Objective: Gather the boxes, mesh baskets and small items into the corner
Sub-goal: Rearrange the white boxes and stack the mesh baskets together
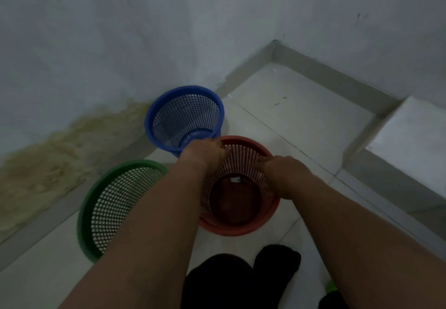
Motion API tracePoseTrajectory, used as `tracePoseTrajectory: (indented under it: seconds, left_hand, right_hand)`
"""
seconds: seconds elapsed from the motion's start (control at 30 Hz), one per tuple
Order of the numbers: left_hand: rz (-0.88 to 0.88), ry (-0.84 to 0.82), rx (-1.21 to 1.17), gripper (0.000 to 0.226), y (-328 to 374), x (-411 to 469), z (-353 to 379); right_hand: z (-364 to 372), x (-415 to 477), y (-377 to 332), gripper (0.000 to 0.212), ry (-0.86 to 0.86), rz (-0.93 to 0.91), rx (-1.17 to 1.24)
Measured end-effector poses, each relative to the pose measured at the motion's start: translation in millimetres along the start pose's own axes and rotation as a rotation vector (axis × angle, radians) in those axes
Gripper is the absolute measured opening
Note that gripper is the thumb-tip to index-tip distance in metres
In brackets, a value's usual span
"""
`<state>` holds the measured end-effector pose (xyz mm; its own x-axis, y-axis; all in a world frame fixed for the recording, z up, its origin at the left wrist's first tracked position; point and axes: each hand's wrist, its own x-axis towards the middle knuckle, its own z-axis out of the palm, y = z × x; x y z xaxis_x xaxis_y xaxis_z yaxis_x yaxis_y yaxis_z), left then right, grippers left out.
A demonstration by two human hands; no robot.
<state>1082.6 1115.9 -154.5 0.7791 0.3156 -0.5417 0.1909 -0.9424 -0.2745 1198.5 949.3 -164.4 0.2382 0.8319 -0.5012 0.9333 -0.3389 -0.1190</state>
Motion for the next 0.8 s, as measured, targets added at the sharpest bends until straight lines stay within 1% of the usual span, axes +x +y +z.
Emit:
tracePoseTrajectory:
  seconds: [0.07,0.17,0.27,0.37,0.47,0.57,0.63,0.7,0.73,0.8]
  left_hand:
    - [-0.026,-0.006,-0.039,0.06,5.0,-0.4,11.1]
    - [-0.025,-0.011,-0.004,0.066,7.0,-3.1,19.2]
    - [0.016,-0.045,0.021,0.074,8.1,-2.2,15.1]
    - [0.036,-0.091,0.067,0.079,12.9,2.6,8.9]
    - [0.07,-0.074,0.072,0.081,17.8,1.9,-8.0]
    - [0.188,-0.059,0.073,0.083,23.2,6.8,-40.1]
    - [0.227,-0.042,-0.007,0.09,23.4,19.6,-67.4]
    - [0.263,0.018,-0.144,0.094,27.6,34.9,-88.9]
    - [0.292,0.061,-0.205,0.092,30.9,42.3,-97.9]
    - [0.355,0.148,-0.288,0.081,36.8,56.0,-113.8]
  right_hand:
    - [14.3,0.6,1.7,0.06,-0.03,0.03,0.019]
    - [24.4,0.8,7.0,0.065,-0.073,0.081,0.112]
    - [25.2,-5.2,12.4,0.06,-0.037,0.136,0.194]
    - [21.7,-16.0,20.4,0.05,0.081,0.188,0.311]
    - [9.3,-26.6,27.9,0.052,0.231,0.239,0.416]
    - [-10.3,-34.0,37.4,0.053,0.321,0.328,0.489]
    - [-29.7,-32.1,49.2,0.048,0.395,0.421,0.503]
    - [-47.5,-26.4,65.6,0.042,0.493,0.512,0.507]
    - [-55.2,-23.6,74.3,0.04,0.542,0.558,0.514]
    - [-69.0,-18.9,92.1,0.039,0.621,0.655,0.552]
